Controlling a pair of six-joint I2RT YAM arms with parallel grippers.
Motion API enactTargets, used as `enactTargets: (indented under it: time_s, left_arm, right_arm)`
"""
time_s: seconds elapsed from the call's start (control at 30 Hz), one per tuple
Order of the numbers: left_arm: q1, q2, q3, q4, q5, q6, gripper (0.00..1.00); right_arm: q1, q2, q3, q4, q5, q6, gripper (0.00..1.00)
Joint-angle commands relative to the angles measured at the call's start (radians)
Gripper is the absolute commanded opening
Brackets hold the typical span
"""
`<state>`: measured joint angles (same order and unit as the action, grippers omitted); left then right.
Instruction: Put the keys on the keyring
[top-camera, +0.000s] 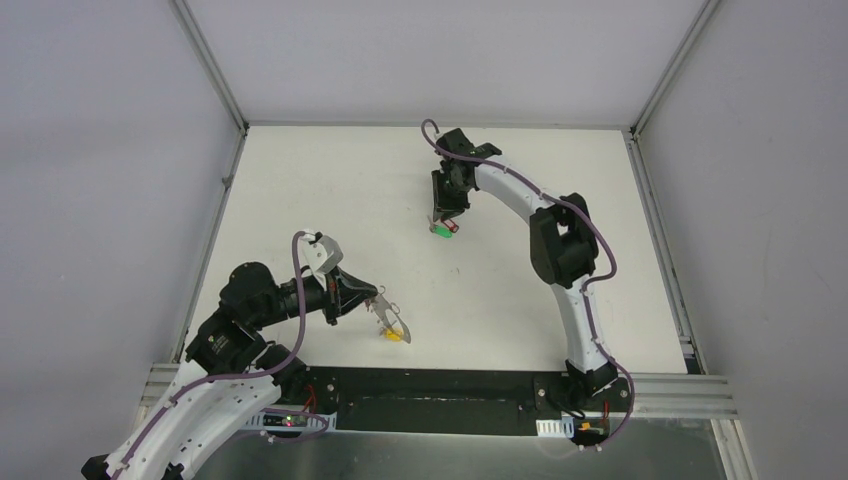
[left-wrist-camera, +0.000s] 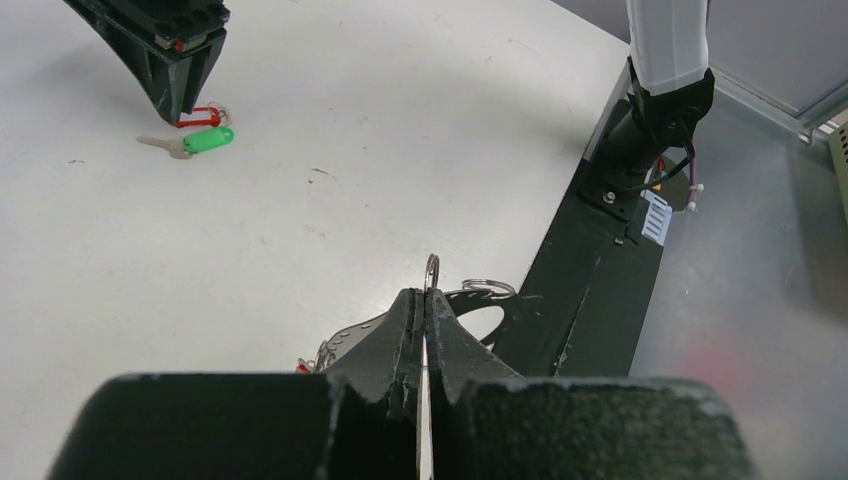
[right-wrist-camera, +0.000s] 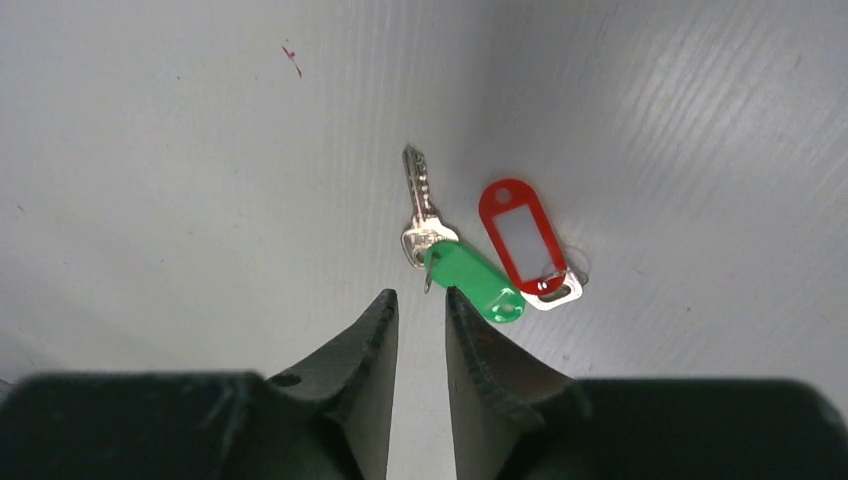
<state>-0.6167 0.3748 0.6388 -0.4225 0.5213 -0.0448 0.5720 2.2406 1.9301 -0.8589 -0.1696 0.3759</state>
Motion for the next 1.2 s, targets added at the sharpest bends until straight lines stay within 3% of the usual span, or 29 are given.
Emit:
enactTargets:
  time_s: [0.0, 0.13, 0.33, 0.9, 1.17]
  left_arm:
    - [-0.009, -0.01, 0.003, 0.056, -0.016, -0.009, 0.0]
    - [-0.009, -0.01, 0.002, 0.056, -0.007, -0.006, 0.0]
    - [-0.009, -0.011, 0.002, 0.033, -0.015, 0.01, 0.0]
    - [-0.009, -0.013, 0.005, 0.013, -0.001, 0.013, 0.0]
    - [-0.01, -0.011, 0.004, 0.014, 0.012, 0.011, 0.0]
  right_arm:
    - [0.002, 0.059, 0.082, -0.036, -0.007, -0.014, 0.23]
    - [0.005, 0.08, 0.108, -0.057, 0.01, -0.034, 0.18]
    - [0.005, 0.083, 0.104, -0.043, -0.023, -0.035, 0.25]
    - [0.004, 0.061, 0.04, 0.029, -0.09, 0.075, 0.25]
    - [0.005, 0.061, 0.031, 0.049, -0.104, 0.108, 0.33]
